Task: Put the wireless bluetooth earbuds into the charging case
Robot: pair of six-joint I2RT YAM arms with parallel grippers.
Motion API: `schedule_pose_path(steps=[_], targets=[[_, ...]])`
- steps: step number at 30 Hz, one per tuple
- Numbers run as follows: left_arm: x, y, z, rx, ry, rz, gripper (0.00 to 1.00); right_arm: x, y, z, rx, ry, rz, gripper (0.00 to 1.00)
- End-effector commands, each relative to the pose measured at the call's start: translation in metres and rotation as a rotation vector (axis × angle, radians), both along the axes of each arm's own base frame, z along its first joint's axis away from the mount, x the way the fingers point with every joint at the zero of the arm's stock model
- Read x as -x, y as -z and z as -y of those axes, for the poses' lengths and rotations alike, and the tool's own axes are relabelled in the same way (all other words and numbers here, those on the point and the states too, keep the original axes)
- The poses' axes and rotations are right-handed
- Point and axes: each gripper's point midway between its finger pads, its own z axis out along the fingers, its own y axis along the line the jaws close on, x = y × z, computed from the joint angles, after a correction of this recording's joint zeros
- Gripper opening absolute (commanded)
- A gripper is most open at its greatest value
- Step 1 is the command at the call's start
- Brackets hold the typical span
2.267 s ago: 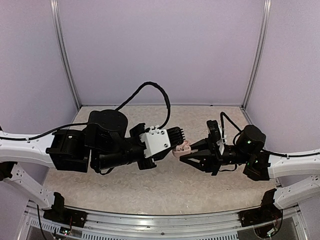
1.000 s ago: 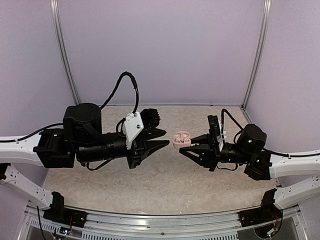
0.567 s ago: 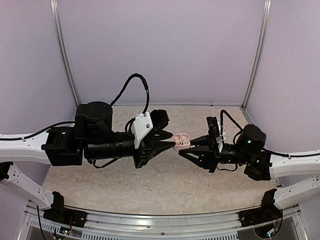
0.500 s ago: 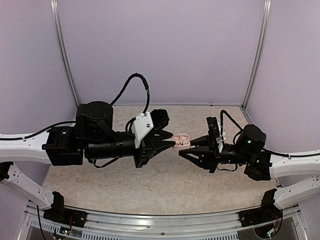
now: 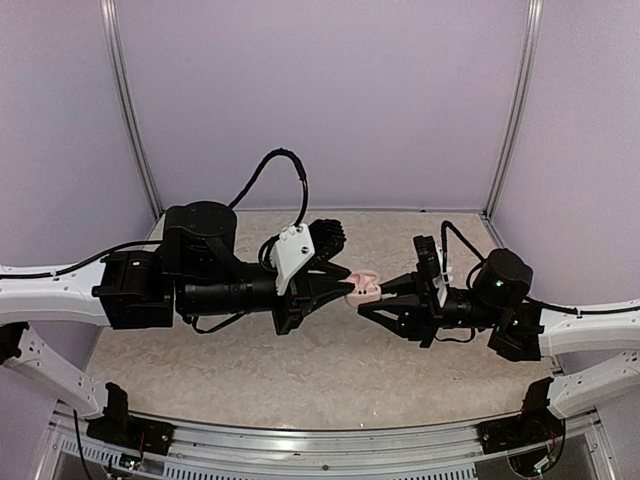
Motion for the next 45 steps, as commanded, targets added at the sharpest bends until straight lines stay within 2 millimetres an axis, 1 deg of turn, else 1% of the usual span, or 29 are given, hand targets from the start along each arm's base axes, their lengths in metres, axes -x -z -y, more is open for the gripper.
schedule_pose_path(steps=[1,5,11,13,16,19,20,23,25,27,29,32,35,38,41,45], targets=[[-0.004,-0.011,0.003,0.024,-0.005,-0.01,0.2,0.012,-0.017,0.0,-0.05,-0.046,0.039,0.0],[-0.005,-0.006,0.004,0.003,0.001,-0.013,0.18,0.016,-0.019,0.002,-0.06,-0.066,0.045,0.0],[0.003,-0.001,0.006,-0.019,0.058,0.003,0.17,0.018,-0.02,0.002,-0.064,-0.079,0.048,0.0],[0.006,0.0,0.007,-0.024,0.08,0.004,0.17,0.018,-0.02,0.003,-0.067,-0.076,0.048,0.0],[0.005,-0.004,0.006,-0.022,0.074,0.017,0.19,0.016,-0.02,0.004,-0.066,-0.055,0.046,0.0],[0.0,-0.021,-0.003,0.032,0.03,0.052,0.31,0.013,-0.02,0.006,-0.07,-0.033,0.041,0.0],[-0.001,-0.03,-0.01,0.061,0.019,0.064,0.35,0.013,-0.019,0.007,-0.07,-0.029,0.04,0.0],[-0.002,-0.051,-0.025,0.122,-0.003,0.091,0.47,0.012,-0.02,0.008,-0.07,-0.019,0.04,0.0],[-0.004,-0.058,-0.033,0.148,-0.024,0.098,0.57,0.012,-0.021,0.008,-0.071,-0.018,0.04,0.0],[-0.007,-0.061,-0.043,0.167,-0.047,0.092,0.66,0.013,-0.022,0.008,-0.073,-0.024,0.042,0.0],[-0.01,-0.064,-0.049,0.202,-0.064,0.09,0.8,0.014,-0.022,0.007,-0.072,-0.032,0.043,0.0],[-0.009,-0.059,-0.055,0.22,-0.063,0.072,0.98,0.016,-0.023,0.005,-0.066,-0.054,0.045,0.0],[-0.007,-0.048,-0.05,0.209,-0.031,0.029,0.99,0.018,-0.026,0.002,-0.065,-0.078,0.046,0.0],[-0.006,-0.031,-0.039,0.165,-0.005,0.0,0.99,0.02,-0.028,0.0,-0.064,-0.094,0.044,0.0],[0.002,-0.018,-0.027,0.144,0.058,-0.017,0.99,0.02,-0.028,-0.003,-0.054,-0.107,0.038,0.0],[0.009,-0.009,-0.018,0.14,0.118,-0.03,0.99,0.019,-0.026,-0.005,-0.042,-0.106,0.03,0.0]])
